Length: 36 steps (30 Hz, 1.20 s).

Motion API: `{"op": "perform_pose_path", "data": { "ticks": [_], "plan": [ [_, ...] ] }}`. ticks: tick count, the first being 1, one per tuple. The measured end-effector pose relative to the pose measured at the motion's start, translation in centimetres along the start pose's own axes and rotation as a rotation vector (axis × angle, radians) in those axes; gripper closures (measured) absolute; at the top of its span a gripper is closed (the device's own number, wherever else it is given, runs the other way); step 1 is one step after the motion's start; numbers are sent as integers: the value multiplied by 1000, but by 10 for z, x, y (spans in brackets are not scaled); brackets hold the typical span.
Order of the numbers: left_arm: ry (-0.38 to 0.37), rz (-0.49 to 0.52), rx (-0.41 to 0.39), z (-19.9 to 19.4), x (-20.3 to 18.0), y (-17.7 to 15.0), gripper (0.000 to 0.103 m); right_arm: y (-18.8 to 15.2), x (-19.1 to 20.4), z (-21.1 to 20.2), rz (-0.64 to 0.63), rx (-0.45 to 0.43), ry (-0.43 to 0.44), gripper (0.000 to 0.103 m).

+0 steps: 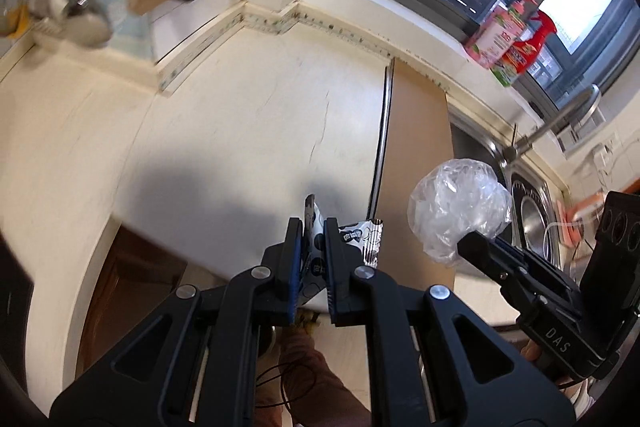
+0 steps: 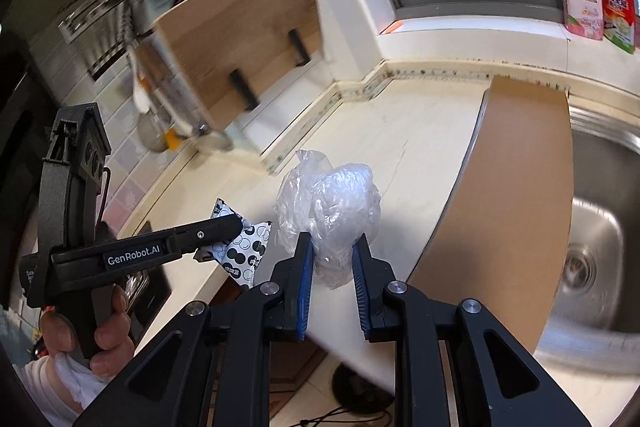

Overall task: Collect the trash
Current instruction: 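Carry the plastic bag and patterned wrapper down over the bin with both grippers, then open both grippers to drop the bag and wrapper into the bin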

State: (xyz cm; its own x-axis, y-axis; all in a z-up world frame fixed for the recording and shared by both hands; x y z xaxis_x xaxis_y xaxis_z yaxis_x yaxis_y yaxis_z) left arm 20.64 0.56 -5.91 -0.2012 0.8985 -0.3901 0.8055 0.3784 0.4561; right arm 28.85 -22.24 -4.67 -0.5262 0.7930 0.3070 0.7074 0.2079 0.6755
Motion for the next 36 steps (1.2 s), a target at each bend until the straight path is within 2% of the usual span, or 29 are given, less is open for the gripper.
{"op": "perform_pose_path", "data": {
  "ticks": [7,10,15,23,30,36],
  "plan": [
    [10,-13,43,-18,57,-72,95,-72,66,-8,-14,45,16,85],
    [34,-18,70,-10,79,-99,95,-114,91,-1,-32,102,30,85],
    [106,-4,102,21,114,-151,95,-185,108,34,-35,223,47,85],
    [173,-4,194,113,169,-233,95,-299,100,111,12,399,52,84],
    [229,-51,288,227,232,-308,95,-402,68,200,60,527,-3,84],
    [284,-46,336,314,265,-356,95,-481,40,280,54,604,-32,83]
  ]
}}
Point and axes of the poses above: each gripper's, at about its wrist camera, not at the fingertips, and z roughly the way its jaws point, x to its left, y to its top, the point moved 4 cm from there along z, roughly the way its jaws point, and after that the axes turned 7 degrees about -z, right-handed, at the moved point
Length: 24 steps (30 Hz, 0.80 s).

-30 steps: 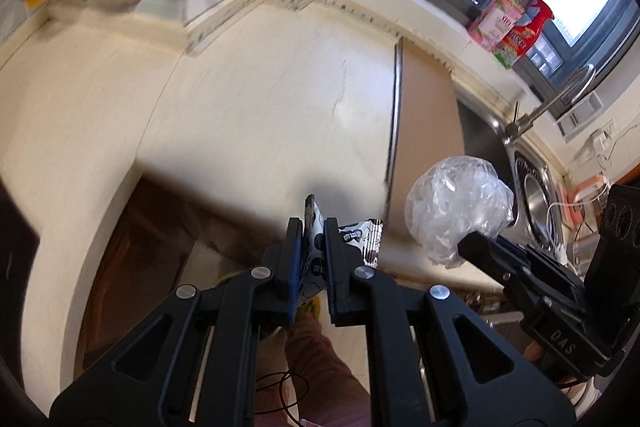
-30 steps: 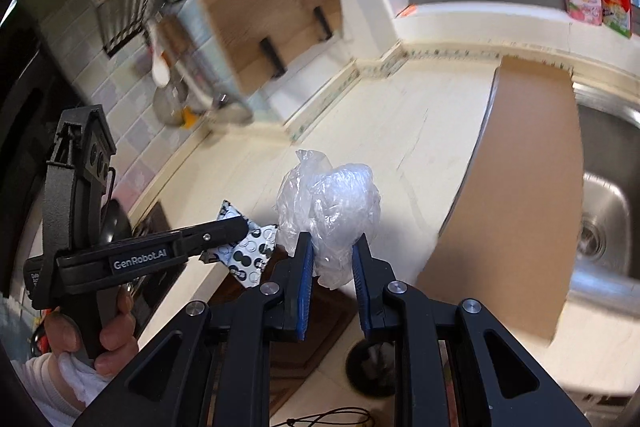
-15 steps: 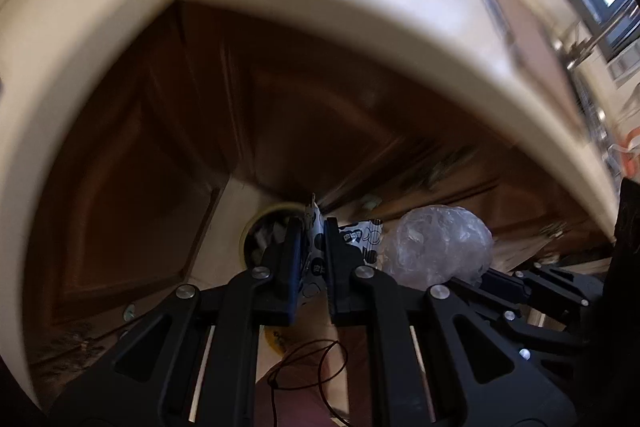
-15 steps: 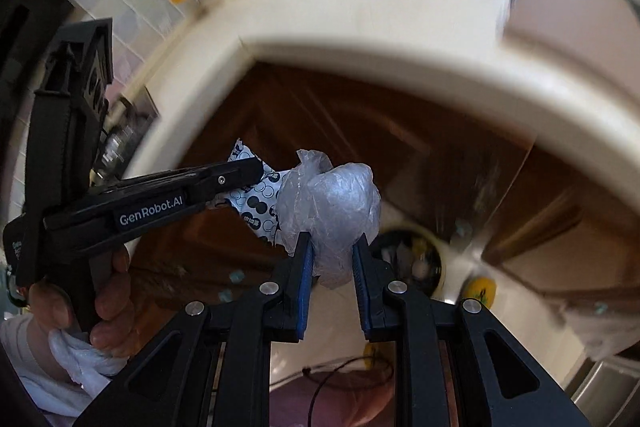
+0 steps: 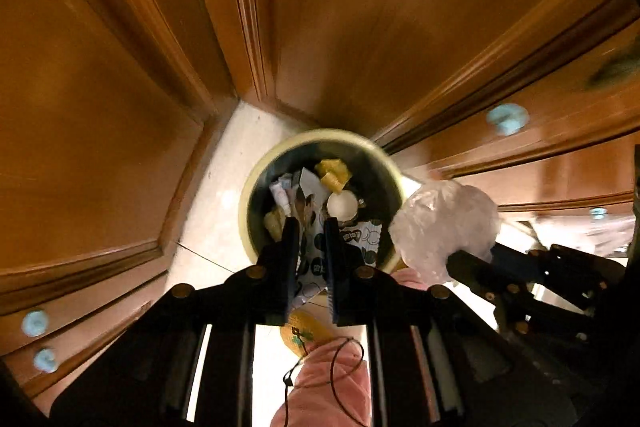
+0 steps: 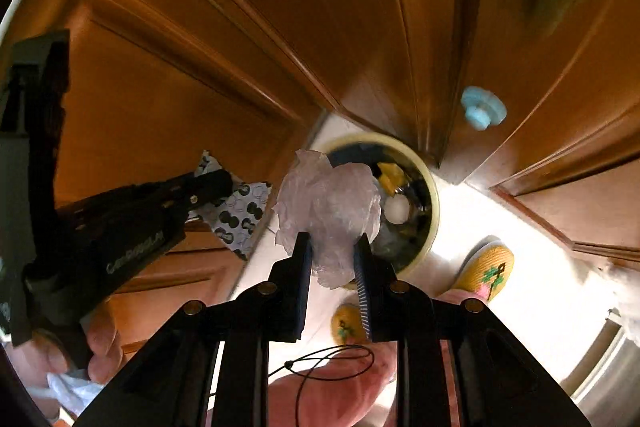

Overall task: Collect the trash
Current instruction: 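Open both grippers to drop the bag and wrapper into the bin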

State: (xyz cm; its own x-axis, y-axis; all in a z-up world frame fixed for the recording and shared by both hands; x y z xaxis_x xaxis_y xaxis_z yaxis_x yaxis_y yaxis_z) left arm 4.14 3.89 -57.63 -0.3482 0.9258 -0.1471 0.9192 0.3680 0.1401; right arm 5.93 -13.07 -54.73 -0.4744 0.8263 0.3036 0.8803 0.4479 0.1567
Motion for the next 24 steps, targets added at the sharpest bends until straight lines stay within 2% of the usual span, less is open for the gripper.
{"op": "perform_pose_path", "data": {
  "ticks": [2,6,9,10,11,14,16,24],
  "plan": [
    [8,-3,19,27,3,-4,95,-5,-7,33,4,27,-1,83],
    [21,23,35,66,6,-9,92,16,-26,93,-11,69,-18,80],
    [32,33,56,85,6,-5,76,21,-30,126,-14,103,-25,67],
    [32,31,64,92,8,-3,64,22,-32,134,-12,106,-15,65],
    [38,23,66,97,11,-3,59,26,-34,139,-16,105,-12,62],
    [28,-2,85,109,20,0,52,28,-48,142,-43,100,-31,53],
    [29,-15,85,111,25,1,52,27,-52,143,-51,93,-42,47],
    [34,0,82,98,17,1,52,25,-61,131,-45,73,-65,46]
  ]
}}
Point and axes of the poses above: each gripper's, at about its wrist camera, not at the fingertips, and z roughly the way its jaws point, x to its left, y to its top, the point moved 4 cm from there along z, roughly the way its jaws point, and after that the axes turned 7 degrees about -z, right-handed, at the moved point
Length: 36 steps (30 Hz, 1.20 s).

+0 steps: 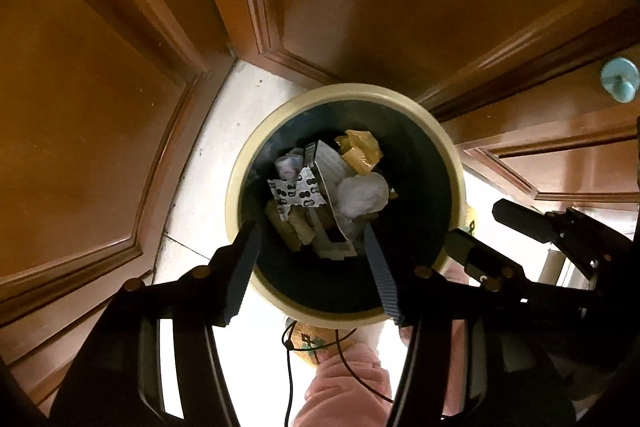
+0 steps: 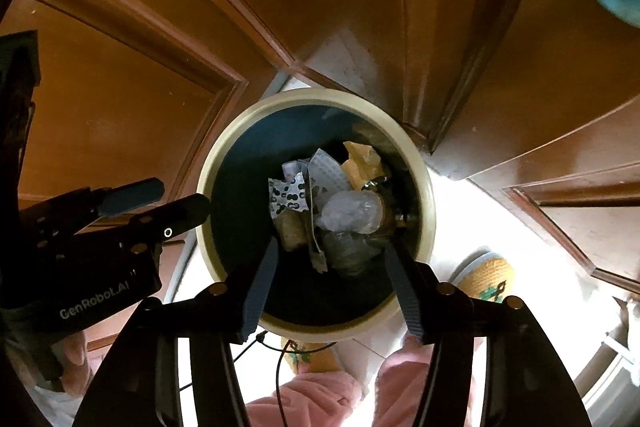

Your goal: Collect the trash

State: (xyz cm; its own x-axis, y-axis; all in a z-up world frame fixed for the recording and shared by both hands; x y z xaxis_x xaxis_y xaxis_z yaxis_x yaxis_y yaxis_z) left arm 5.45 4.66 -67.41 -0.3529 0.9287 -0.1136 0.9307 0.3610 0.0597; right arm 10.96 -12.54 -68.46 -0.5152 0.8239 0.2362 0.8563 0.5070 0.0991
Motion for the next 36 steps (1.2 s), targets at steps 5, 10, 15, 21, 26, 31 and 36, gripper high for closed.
{"op": "perform_pose_path", "data": {
  "ticks": [5,10,15,21,26,31,36],
  "plan": [
    [-5,2,-21,-35,-9,-2,52,-3,4,-27,8,-8,-9,44],
    [-28,0,-44,-89,-19,-4,52,-6,12,-73,23,-14,-24,39],
    [-48,39,-83,-160,-35,-8,52,-7,31,-137,34,-24,-20,39],
    [-81,109,-152,-259,-55,-13,52,-6,59,-236,20,-83,-40,34],
    [-81,147,-234,-347,-67,-11,52,-4,79,-323,4,-143,-63,34],
    [-82,162,-356,-435,-78,-2,52,-1,94,-418,34,-226,-62,34],
    [-86,178,-493,-522,-83,12,52,2,108,-516,65,-372,-57,32]
  ]
}}
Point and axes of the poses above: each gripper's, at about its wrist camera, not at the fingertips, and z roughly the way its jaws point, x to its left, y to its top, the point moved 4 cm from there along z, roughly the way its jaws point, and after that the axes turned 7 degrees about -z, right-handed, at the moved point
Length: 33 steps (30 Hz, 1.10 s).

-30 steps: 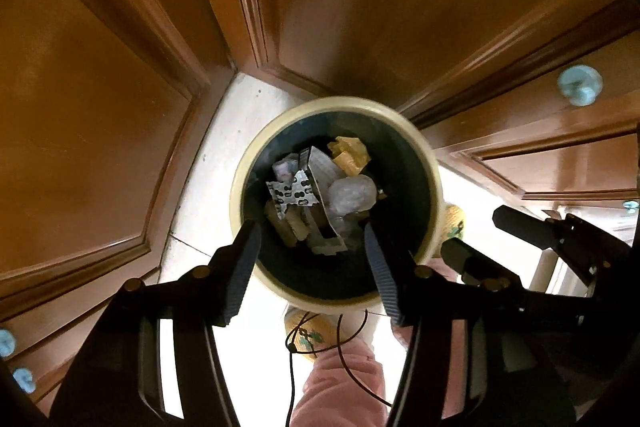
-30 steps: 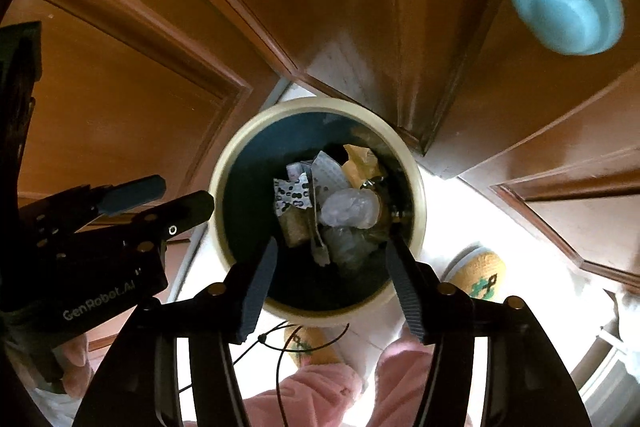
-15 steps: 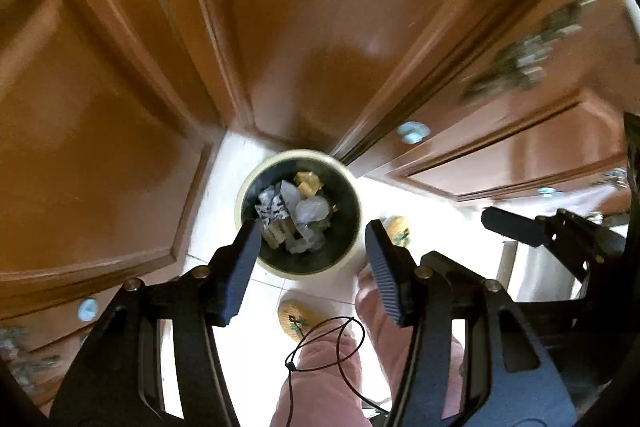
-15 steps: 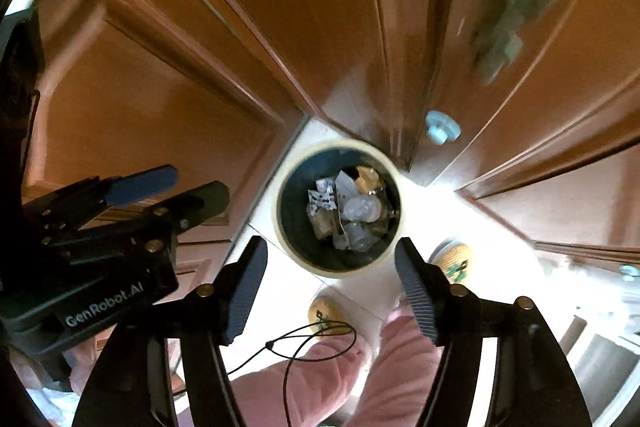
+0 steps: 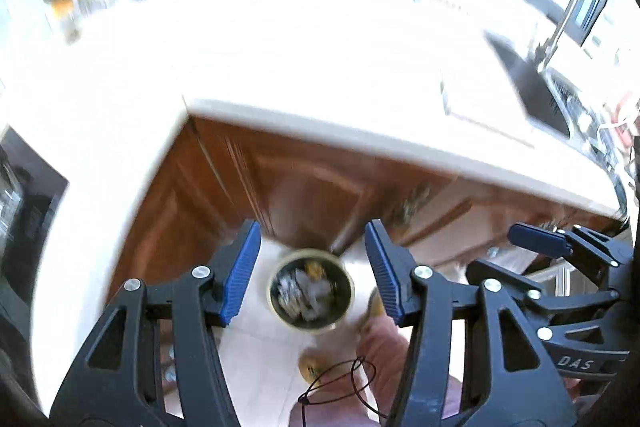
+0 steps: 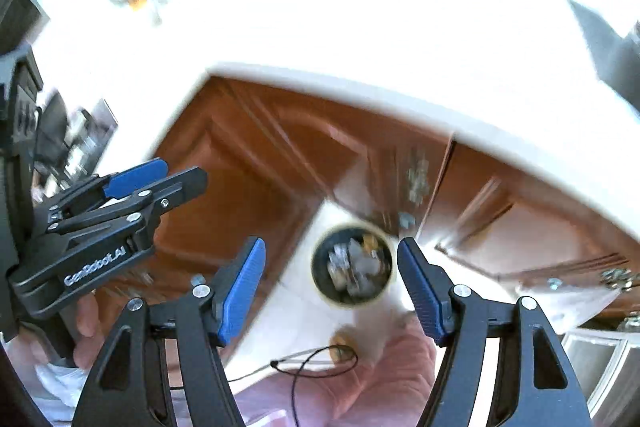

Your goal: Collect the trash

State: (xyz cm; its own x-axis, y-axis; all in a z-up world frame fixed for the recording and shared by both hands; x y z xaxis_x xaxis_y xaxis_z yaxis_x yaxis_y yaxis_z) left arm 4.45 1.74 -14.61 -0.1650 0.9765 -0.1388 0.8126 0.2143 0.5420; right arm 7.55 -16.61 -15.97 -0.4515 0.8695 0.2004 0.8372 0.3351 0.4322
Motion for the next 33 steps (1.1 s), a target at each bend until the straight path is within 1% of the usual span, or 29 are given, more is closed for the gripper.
{"op": "perform_pose_path", "data": {
  "ticks": [2,3,6,9,10,12,13,15,19,23,33],
  "plan": [
    [9,7,-49,-28,-5,19,51,15,6,-33,-2,-63,-16,30],
    [4,8,-72,-41,-7,28,51,24,10,-53,-7,-100,-24,27],
    [8,14,-120,-75,-12,47,47,46,22,-103,-13,-183,-45,22],
    [15,35,-166,-107,-21,63,43,62,31,-139,3,-231,-63,21],
    [17,40,-184,-117,-26,68,40,68,33,-152,9,-247,-63,20],
    [16,44,-217,-140,-33,74,35,77,40,-178,14,-294,-75,15],
    [17,43,-232,-154,-36,79,34,80,45,-190,11,-315,-89,14],
    [31,33,-263,-171,-40,87,33,87,54,-210,3,-348,-120,14],
    [34,21,-280,-196,-45,96,32,100,59,-246,20,-397,-150,13],
    [73,30,-308,-203,-52,104,32,108,56,-262,28,-416,-154,13],
    [91,43,-310,-195,-68,123,32,119,26,-258,58,-438,-148,13]
  ]
}}
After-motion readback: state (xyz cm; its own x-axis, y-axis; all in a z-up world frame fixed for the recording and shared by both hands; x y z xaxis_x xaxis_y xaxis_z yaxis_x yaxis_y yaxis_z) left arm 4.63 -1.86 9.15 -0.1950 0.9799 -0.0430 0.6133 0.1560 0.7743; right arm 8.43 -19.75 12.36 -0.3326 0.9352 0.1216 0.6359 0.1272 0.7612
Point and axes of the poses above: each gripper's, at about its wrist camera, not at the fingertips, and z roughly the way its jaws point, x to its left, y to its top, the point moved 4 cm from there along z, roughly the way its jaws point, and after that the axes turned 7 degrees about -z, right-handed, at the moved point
